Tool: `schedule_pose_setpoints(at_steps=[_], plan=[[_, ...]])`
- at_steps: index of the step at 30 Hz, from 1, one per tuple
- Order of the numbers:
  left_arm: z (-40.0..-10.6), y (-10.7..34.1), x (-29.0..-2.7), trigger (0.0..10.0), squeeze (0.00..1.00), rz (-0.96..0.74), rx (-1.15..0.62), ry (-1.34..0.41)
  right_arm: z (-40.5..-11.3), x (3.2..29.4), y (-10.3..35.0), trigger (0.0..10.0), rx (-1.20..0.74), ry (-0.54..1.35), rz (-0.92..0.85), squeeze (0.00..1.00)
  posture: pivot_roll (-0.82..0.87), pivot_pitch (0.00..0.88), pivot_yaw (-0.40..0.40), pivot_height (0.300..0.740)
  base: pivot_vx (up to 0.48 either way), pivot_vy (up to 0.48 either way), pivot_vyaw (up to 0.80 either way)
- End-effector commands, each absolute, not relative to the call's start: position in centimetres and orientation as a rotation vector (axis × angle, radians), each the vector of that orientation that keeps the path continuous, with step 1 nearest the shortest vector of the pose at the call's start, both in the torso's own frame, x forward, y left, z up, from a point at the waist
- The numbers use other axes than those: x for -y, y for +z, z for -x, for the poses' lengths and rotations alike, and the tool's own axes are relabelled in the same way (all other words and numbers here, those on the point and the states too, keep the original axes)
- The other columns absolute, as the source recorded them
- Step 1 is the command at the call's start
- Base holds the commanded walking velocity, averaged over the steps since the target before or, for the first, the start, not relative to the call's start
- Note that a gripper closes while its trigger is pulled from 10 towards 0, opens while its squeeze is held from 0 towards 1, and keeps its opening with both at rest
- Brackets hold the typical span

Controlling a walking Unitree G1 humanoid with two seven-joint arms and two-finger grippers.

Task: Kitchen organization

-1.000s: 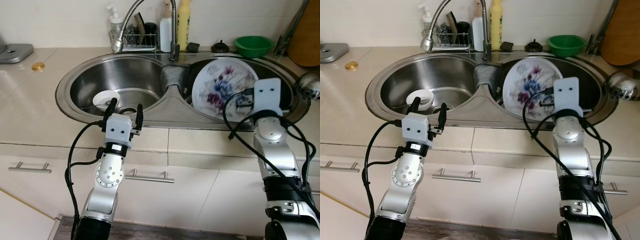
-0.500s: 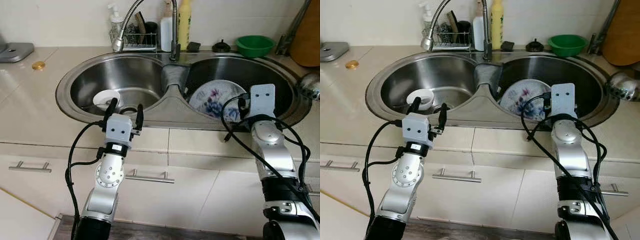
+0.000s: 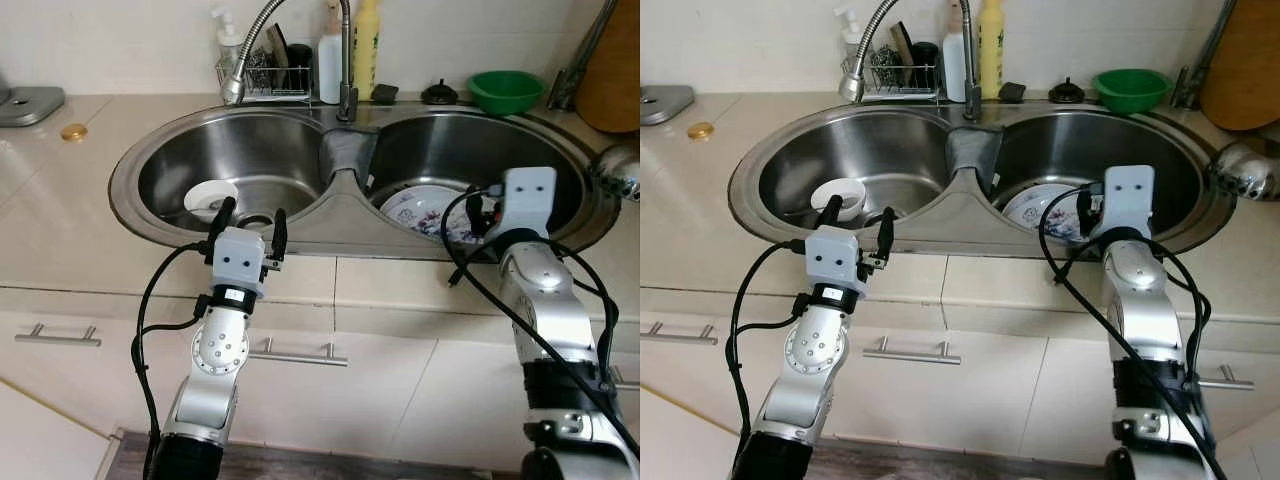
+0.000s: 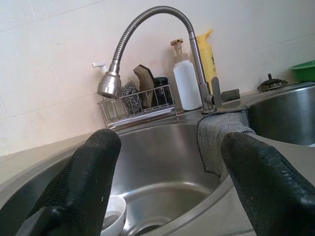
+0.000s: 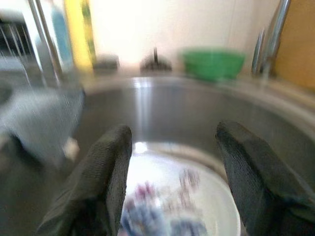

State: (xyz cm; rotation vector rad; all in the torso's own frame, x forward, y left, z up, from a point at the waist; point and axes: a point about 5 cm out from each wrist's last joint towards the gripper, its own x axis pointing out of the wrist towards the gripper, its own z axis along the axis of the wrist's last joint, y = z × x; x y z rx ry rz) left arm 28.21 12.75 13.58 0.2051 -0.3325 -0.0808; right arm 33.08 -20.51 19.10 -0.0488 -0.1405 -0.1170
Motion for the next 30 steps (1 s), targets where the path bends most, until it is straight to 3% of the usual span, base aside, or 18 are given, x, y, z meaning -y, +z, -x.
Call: schedule_pose_setpoints(at_steps=[1,2,3,11,30], plan=[[-28.2,13.4,-12.9,10.0,0.00,-0.198,0.317,-0.073,-32.3,19.9,20.8,10.0,0.253,-0.088,0.041,1.00,-0.16,0.000,0.024,0.740,0.000,0.000,0.00],[-28.1,13.4,-12.9,10.0,0.00,-0.198,0.316,-0.074,-31.9,19.5,21.0,10.0,0.272,-0.077,0.067,0.72,-0.16,0.000,0.021,0.740,0.000,0.270,0.00],[-28.1,13.4,-13.0,10.0,0.00,-0.198,0.315,-0.075,-31.4,18.9,21.3,10.0,0.292,-0.052,0.083,0.00,-0.16,0.000,0.021,0.740,0.000,0.480,0.00],[-27.9,13.4,-12.8,10.0,0.00,-0.197,0.316,-0.088,-29.4,15.6,20.0,10.0,0.329,0.110,0.208,0.00,-0.16,0.000,0.014,0.740,0.000,0.480,0.00],[-27.6,13.3,-12.8,10.0,0.00,-0.190,0.315,-0.080,-28.9,15.9,18.7,10.0,0.285,0.114,0.290,0.00,-0.16,0.000,0.008,0.740,0.000,0.480,-0.05]])
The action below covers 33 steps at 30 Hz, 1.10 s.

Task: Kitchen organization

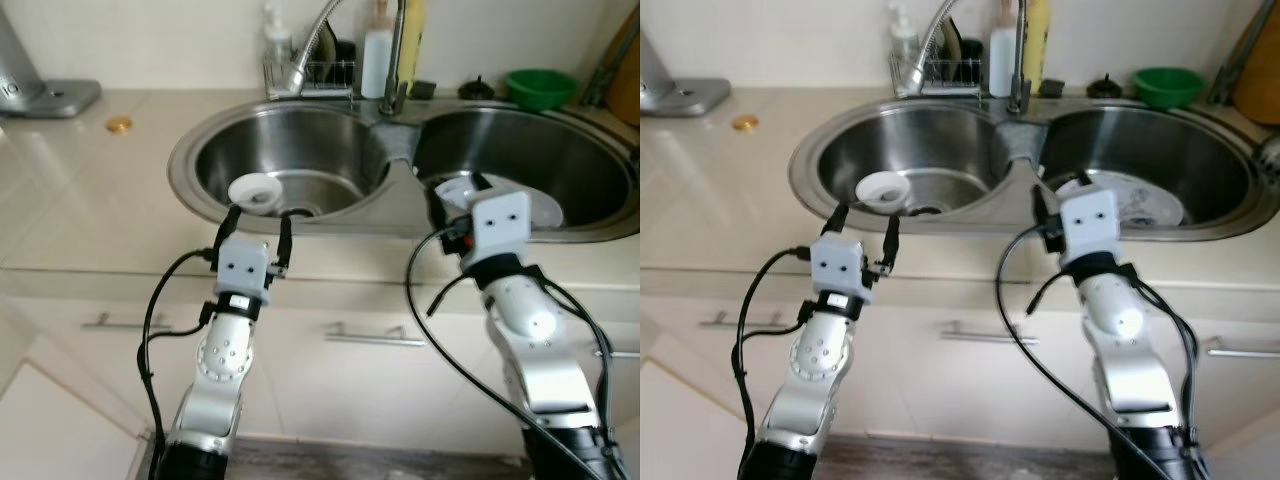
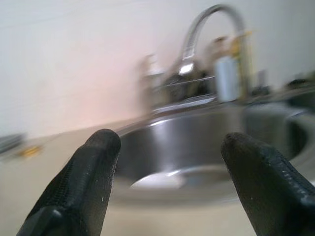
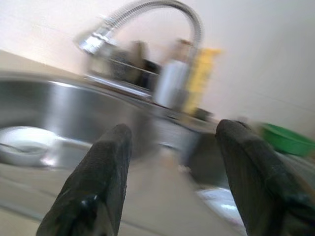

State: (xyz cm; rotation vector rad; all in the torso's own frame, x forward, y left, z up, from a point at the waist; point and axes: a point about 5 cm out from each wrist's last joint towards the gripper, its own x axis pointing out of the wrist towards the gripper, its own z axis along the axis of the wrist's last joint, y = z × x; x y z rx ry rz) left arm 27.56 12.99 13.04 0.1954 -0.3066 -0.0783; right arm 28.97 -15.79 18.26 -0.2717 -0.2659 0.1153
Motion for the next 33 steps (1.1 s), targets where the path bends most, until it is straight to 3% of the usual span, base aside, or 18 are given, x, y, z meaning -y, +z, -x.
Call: schedule_pose_setpoints(at_steps=[1,4,19,33], plan=[[-27.6,13.3,-12.8,10.0,0.00,-0.190,0.316,-0.080,-28.9,15.9,18.6,10.0,0.282,0.111,0.288,0.00,-0.16,0.000,0.008,0.740,0.000,0.480,0.00],[-27.7,13.4,-12.8,10.0,0.00,-0.189,0.319,-0.078,-28.9,16.1,18.6,10.0,0.279,0.107,0.289,0.00,-0.17,0.000,0.008,0.740,0.000,0.480,0.00],[-27.6,13.6,-12.7,10.0,0.00,-0.188,0.333,-0.089,-29.2,16.7,17.7,10.0,0.232,0.080,0.278,0.00,-0.17,0.000,0.011,0.740,0.000,0.000,0.00],[-27.6,13.5,-12.7,10.0,0.00,-0.195,0.331,-0.092,-28.9,15.9,17.6,10.0,0.253,0.132,0.286,0.00,-0.17,0.000,0.011,0.740,0.000,0.000,-0.71]])
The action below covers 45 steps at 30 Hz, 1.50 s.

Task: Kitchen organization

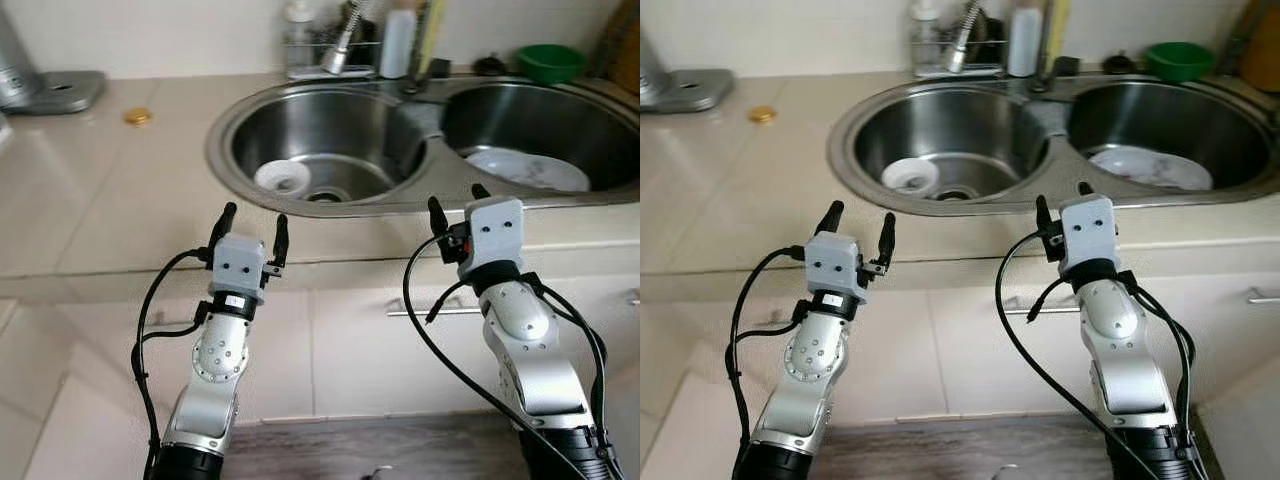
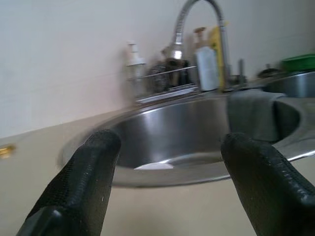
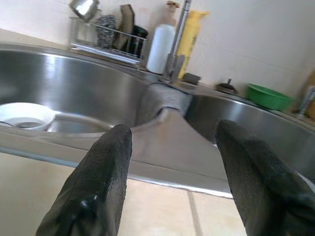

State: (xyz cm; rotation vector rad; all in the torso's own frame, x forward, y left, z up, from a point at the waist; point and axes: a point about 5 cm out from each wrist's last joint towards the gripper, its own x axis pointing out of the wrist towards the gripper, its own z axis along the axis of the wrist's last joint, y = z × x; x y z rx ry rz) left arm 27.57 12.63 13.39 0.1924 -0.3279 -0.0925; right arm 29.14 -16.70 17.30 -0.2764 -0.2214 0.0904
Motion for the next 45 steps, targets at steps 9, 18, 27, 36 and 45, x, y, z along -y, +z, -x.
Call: schedule_pose_setpoints(at_steps=[9,18,27,36,45], plan=[[-27.59,13.48,-12.70,10.0,0.00,-0.194,0.326,-0.091,-28.59,14.96,17.37,10.0,0.265,0.197,0.300,0.00,-0.17,0.000,0.015,0.740,0.000,0.000,0.00],[-27.62,13.47,-12.70,10.0,0.00,-0.184,0.322,-0.095,-28.60,14.95,17.33,10.0,0.271,0.201,0.296,0.00,-0.17,0.000,0.015,0.740,-0.218,0.000,0.00],[-27.61,13.50,-12.67,10.0,0.00,-0.178,0.325,-0.093,-28.65,15.06,17.27,10.0,0.270,0.197,0.296,0.00,-0.17,0.000,0.015,0.740,-0.298,0.000,0.00],[-27.63,13.56,-12.67,10.0,0.00,-0.200,0.335,-0.095,-28.68,15.16,17.16,10.0,0.265,0.191,0.296,0.00,-0.17,0.000,0.015,0.740,0.000,0.000,0.00],[-27.52,13.54,-12.65,10.0,0.00,-0.198,0.340,-0.100,-28.72,15.18,16.93,10.0,0.255,0.187,0.278,0.00,-0.17,0.000,0.017,0.740,0.000,0.000,0.00]])
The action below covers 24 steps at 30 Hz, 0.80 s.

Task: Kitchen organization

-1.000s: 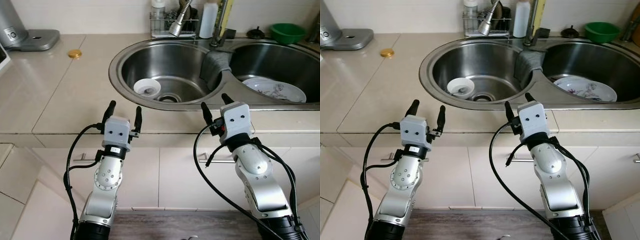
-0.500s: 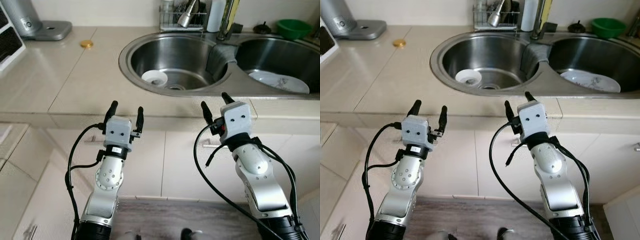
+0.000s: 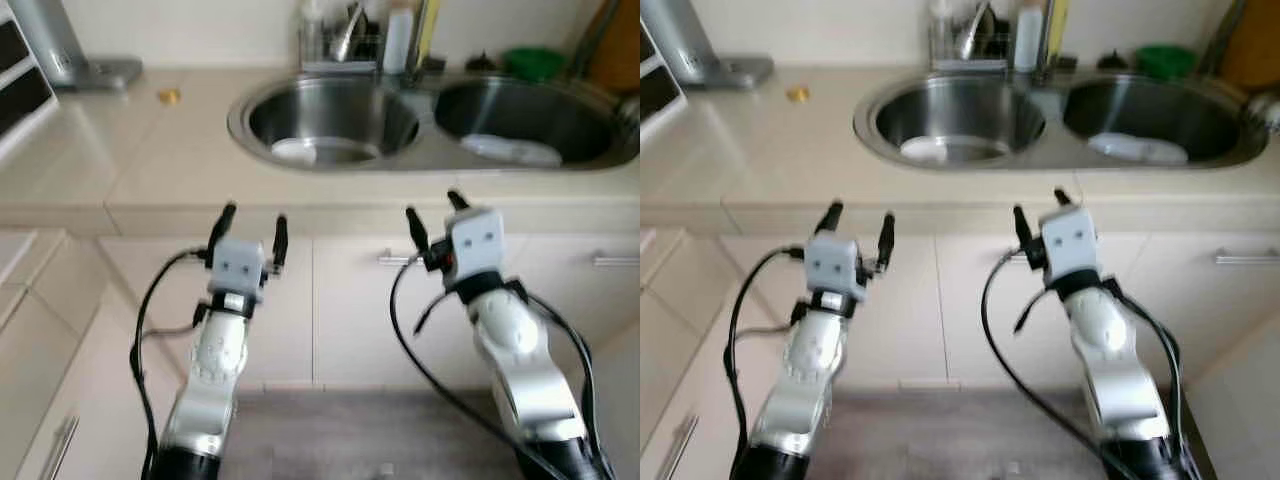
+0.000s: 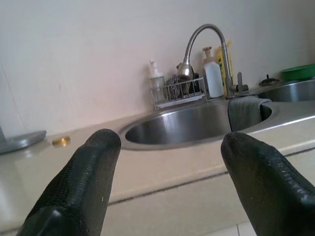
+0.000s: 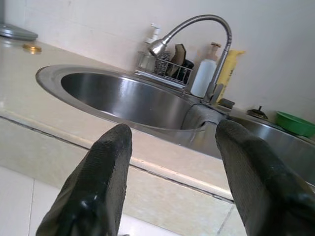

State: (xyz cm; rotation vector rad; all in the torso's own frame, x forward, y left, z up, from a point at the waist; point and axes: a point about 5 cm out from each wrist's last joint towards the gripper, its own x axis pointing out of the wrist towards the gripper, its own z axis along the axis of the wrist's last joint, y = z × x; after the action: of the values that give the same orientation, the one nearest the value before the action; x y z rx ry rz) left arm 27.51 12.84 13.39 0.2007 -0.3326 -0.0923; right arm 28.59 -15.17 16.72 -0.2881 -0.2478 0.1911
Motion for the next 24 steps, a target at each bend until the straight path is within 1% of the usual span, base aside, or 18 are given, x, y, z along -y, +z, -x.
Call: schedule_pose_setpoints(at_steps=[1,12,24], plan=[[-27.5,13.5,-12.6,10.0,0.00,-0.199,0.340,-0.101,-28.7,15.2,16.9,10.0,0.253,0.186,0.276,0.00,-0.17,0.000,0.018,0.740,0.000,0.000,0.00],[-27.4,13.0,-12.1,10.0,0.00,-0.187,0.305,-0.141,-28.6,15.0,15.9,10.0,0.218,0.198,0.302,0.00,-0.16,0.000,0.021,0.740,0.000,0.000,0.00],[-27.4,12.8,-12.3,10.0,0.00,-0.174,0.276,-0.136,-28.7,15.1,15.7,10.0,0.207,0.196,0.304,0.00,-0.16,0.000,0.018,0.740,0.000,0.000,0.00]])
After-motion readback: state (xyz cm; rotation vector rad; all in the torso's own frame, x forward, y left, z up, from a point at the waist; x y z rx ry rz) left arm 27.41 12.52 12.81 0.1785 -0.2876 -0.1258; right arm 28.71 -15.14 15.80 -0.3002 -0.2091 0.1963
